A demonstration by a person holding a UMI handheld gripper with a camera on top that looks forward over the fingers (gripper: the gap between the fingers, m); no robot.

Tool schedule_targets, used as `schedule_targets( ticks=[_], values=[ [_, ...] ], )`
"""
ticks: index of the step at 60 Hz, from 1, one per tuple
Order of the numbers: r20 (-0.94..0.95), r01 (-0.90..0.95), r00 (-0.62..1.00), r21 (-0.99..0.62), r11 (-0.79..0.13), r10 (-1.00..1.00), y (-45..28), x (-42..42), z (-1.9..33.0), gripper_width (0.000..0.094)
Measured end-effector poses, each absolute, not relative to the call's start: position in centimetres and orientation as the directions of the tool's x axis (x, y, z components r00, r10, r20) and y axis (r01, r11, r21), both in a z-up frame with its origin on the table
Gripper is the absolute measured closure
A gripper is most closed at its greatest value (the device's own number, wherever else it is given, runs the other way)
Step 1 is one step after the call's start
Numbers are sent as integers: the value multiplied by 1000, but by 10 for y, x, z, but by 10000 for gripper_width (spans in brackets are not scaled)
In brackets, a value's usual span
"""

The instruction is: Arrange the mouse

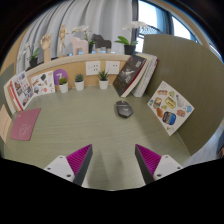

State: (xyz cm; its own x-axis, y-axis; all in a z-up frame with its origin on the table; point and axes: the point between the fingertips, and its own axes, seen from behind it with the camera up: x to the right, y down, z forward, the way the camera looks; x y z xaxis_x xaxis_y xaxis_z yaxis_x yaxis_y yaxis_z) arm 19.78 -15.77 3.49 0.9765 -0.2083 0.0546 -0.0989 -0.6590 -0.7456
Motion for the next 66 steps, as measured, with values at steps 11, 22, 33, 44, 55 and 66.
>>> schedule_targets(
  ticks=[11,22,33,44,55,66],
  values=[
    [31,-83,988,-720,-690,-151,-95,250,3,104],
    [-3,-84,993,-713,-696,-117,-19,281,-11,125],
    [-19,-72,996,-707,-703,-83,34,292,-16,205],
    [-23,-68,997,-698,-713,-72,49,286,-17,426],
    [10,-68,995,-678,-732,-102,47,284,-18,537],
    [-5,-112,990,-641,-759,-142,45,285,-19,665]
  ],
)
